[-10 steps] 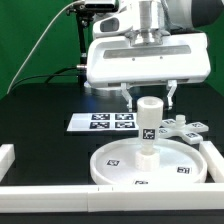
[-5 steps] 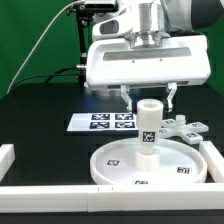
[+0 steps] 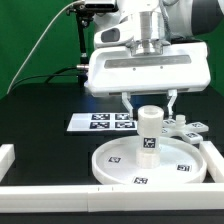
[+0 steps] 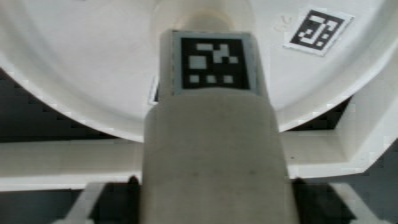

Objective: Assemble round table

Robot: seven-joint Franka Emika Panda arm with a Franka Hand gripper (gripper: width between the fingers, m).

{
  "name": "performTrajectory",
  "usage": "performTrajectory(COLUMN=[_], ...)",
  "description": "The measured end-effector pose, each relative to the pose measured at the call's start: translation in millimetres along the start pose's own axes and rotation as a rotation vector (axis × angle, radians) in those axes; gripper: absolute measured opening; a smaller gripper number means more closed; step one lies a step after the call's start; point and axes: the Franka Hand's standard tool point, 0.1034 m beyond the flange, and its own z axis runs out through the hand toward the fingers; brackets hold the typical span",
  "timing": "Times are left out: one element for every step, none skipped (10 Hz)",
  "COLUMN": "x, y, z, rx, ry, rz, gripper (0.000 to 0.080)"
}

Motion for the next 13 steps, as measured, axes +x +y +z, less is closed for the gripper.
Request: performTrajectory(x=[0.4,0.7,1.0,-1.8,-2.0,-2.2,-2.5,-2.6,-9.1,-13.5,-11.1,-17.4,-15.7], y=[0.4,0.4,-0.4,-1.3,-1.4,-1.4,-1.5,-1.5,-4.6,-10.1,-9.2,-14.4,-16.9], z=[0.4,0.7,1.1,2.4,2.4,2.5,2.7,2.8,3.6,-1.5,-5.3,-5.0,-5.4], rx=[0.004,0.008,0.017,0.021,0.022,0.022,0.022,0.022,0.036,0.061,0.061,0.093,0.121], ry=[0.003,-0.005,-0.021,-0.034,-0.034,-0.035,-0.036,-0.036,-0.079,-0.147,-0.161,-0.247,-0.324], rz=[0.007,0.016,0.018,0.018,0.018,0.018,0.018,0.018,0.040,0.071,0.086,0.121,0.148], gripper=[0.0407,0.0407,0.0407,0.0489,0.0614,0.0614,0.0643,0.0643,0.0648,0.0649,0.0649,0.0649,0.0649])
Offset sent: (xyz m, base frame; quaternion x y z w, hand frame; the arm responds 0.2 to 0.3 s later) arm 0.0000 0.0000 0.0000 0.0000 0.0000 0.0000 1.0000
